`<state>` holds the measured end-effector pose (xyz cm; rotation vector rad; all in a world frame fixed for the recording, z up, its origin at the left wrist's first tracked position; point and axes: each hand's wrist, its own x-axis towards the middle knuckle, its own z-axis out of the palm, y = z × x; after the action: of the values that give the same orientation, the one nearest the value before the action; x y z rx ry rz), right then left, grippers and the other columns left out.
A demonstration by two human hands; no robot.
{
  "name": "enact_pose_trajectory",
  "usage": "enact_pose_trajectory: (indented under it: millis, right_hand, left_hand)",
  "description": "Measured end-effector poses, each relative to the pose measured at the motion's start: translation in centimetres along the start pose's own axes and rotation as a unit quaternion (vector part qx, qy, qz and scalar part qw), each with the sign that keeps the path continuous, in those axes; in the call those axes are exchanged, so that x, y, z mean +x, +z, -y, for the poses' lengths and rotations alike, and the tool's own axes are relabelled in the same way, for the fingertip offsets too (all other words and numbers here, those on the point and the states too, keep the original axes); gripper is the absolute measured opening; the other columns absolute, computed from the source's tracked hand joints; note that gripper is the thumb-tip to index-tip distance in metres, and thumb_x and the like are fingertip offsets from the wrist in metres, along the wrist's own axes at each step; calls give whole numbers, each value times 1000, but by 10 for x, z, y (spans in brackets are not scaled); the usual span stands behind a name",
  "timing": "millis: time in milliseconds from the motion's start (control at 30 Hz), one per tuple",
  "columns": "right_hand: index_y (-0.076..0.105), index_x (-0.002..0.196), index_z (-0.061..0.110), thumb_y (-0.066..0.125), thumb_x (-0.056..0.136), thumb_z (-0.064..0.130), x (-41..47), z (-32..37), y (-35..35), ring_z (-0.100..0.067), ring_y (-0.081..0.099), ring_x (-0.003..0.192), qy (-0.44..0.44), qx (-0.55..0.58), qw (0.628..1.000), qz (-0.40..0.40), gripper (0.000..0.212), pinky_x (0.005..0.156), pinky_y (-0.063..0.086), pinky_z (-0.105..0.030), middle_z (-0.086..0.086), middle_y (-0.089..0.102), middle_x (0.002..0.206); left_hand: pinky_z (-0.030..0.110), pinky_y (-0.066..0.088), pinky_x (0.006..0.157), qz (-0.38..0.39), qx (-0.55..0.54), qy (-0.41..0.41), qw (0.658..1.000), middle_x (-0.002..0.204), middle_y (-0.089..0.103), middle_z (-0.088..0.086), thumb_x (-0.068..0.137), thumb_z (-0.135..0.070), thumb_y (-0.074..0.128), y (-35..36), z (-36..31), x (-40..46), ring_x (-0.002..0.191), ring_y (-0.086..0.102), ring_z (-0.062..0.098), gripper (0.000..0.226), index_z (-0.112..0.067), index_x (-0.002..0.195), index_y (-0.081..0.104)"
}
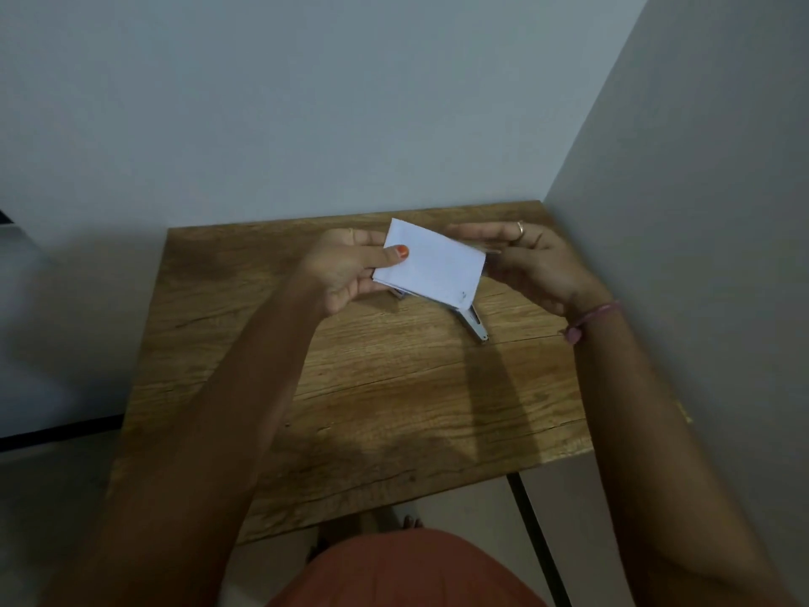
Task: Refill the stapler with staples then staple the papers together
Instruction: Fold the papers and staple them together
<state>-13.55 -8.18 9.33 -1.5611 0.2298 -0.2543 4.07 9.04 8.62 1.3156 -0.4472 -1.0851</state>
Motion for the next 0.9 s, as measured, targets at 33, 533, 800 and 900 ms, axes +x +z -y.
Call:
enact_pose_trajectory:
  millis: [33, 533, 800, 900]
  right_hand:
    - [62, 121, 2, 40, 90, -10, 2, 1, -3, -24, 59, 119, 17, 15, 1000, 1, 40, 94, 50, -30, -13, 65, 124]
    - [74, 88, 12, 66, 89, 18, 29, 7, 28, -11, 70, 68, 94, -186, 975, -82, 10, 55, 53, -22, -3, 75, 80]
    - [62, 79, -12, 68, 87, 19, 28, 11, 36, -17, 63, 69, 74, -207, 968, -124, 32, 56, 49, -25, -10, 70, 79]
    - [71, 63, 13, 70, 85, 19, 27, 13, 32, -12, 67, 65, 81, -194, 971, -112, 23, 58, 53, -25, -1, 73, 72]
  left_hand:
    - [27, 58, 57, 2, 15, 2, 1000, 87, 76, 10, 82, 0, 69, 0, 0, 0, 79, 74, 20, 21, 1, 102, 64]
    - [22, 56, 58, 7, 159, 4, 987, 86, 77, 4, 81, -6, 72, 10, -9, -4, 81, 74, 14, 17, -9, 96, 65]
    - [22, 54, 59, -18, 225, 30, 974, 86, 76, 1, 82, -49, 68, 21, -16, -3, 77, 72, 12, 39, -13, 98, 71]
    - [13, 46, 46, -54, 260, 81, 961, 74, 74, -5, 85, -43, 67, 25, -16, -2, 59, 67, 2, 28, -16, 86, 73]
